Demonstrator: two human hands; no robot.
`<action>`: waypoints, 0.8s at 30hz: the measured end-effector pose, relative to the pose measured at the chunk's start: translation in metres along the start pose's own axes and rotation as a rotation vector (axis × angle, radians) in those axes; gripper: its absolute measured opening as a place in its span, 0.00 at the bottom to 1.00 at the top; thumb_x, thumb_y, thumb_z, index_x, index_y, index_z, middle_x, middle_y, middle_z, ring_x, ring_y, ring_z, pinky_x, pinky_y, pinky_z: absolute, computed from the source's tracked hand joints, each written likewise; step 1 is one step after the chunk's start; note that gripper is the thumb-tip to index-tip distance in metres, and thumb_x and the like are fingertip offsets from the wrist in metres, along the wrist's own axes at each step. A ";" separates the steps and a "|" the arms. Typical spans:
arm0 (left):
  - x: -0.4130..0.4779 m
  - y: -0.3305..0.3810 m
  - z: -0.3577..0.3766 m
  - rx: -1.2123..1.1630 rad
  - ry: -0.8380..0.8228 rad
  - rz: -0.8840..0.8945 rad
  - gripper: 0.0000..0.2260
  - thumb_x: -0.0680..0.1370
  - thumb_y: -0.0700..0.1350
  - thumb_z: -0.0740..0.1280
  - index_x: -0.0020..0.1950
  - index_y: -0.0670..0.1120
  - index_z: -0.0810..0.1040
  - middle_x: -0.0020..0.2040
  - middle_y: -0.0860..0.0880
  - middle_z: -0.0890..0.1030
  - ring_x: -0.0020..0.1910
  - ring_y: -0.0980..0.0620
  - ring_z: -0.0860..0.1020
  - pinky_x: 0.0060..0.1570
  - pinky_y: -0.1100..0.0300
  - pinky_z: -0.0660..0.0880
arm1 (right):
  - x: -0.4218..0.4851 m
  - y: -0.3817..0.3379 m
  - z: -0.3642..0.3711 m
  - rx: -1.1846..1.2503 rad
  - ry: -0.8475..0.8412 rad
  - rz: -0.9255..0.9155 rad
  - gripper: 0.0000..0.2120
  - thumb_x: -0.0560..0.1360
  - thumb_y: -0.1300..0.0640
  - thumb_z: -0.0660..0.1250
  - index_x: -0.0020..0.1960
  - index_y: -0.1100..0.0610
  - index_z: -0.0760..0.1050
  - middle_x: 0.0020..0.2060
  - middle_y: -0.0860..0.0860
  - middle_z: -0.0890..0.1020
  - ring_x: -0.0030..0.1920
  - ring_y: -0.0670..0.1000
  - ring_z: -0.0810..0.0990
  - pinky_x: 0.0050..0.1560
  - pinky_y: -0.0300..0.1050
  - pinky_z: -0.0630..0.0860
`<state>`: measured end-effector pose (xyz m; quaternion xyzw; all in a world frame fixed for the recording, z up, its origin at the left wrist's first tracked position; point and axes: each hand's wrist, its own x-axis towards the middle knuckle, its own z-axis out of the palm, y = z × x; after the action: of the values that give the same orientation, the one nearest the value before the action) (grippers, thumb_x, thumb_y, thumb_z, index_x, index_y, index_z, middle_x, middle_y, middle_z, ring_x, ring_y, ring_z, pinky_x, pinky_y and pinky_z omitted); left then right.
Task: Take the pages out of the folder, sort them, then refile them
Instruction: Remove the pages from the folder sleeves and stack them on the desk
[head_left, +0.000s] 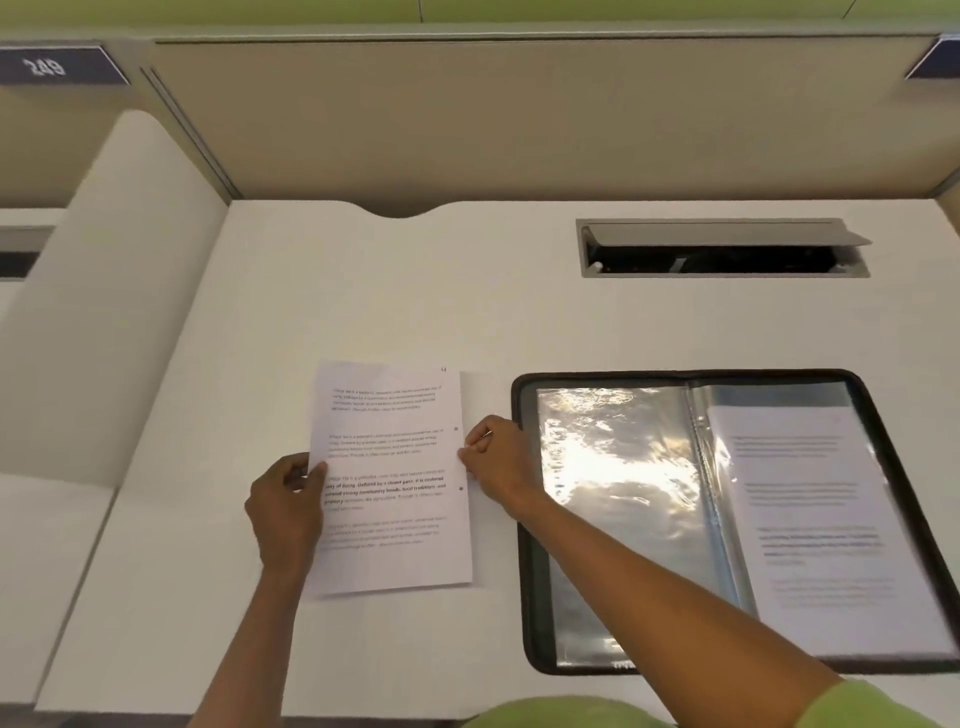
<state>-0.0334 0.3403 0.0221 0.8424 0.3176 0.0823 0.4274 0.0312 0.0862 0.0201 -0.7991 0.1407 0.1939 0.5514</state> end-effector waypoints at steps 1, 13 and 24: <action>0.004 -0.003 0.000 0.004 0.012 0.002 0.06 0.80 0.41 0.73 0.57 0.43 0.85 0.48 0.48 0.85 0.46 0.46 0.83 0.52 0.54 0.76 | 0.002 0.000 0.006 -0.005 0.007 -0.003 0.05 0.75 0.66 0.72 0.44 0.59 0.77 0.33 0.50 0.79 0.35 0.49 0.80 0.38 0.47 0.81; 0.031 -0.038 0.026 0.081 0.044 0.143 0.18 0.80 0.38 0.72 0.70 0.44 0.77 0.63 0.43 0.79 0.61 0.43 0.75 0.67 0.47 0.72 | 0.014 0.008 0.044 -0.495 0.071 -0.200 0.13 0.77 0.67 0.63 0.59 0.55 0.72 0.52 0.50 0.75 0.48 0.52 0.75 0.44 0.48 0.76; 0.007 -0.053 0.052 0.280 -0.073 0.291 0.19 0.86 0.43 0.60 0.78 0.48 0.73 0.83 0.42 0.63 0.84 0.46 0.55 0.83 0.46 0.48 | -0.017 0.059 0.056 -1.104 -0.052 -0.637 0.30 0.86 0.47 0.54 0.83 0.57 0.51 0.82 0.61 0.52 0.82 0.60 0.51 0.79 0.61 0.56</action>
<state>-0.0309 0.3330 -0.0523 0.9330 0.1853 0.0677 0.3010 -0.0189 0.1181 -0.0384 -0.9633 -0.2379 0.0838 0.0922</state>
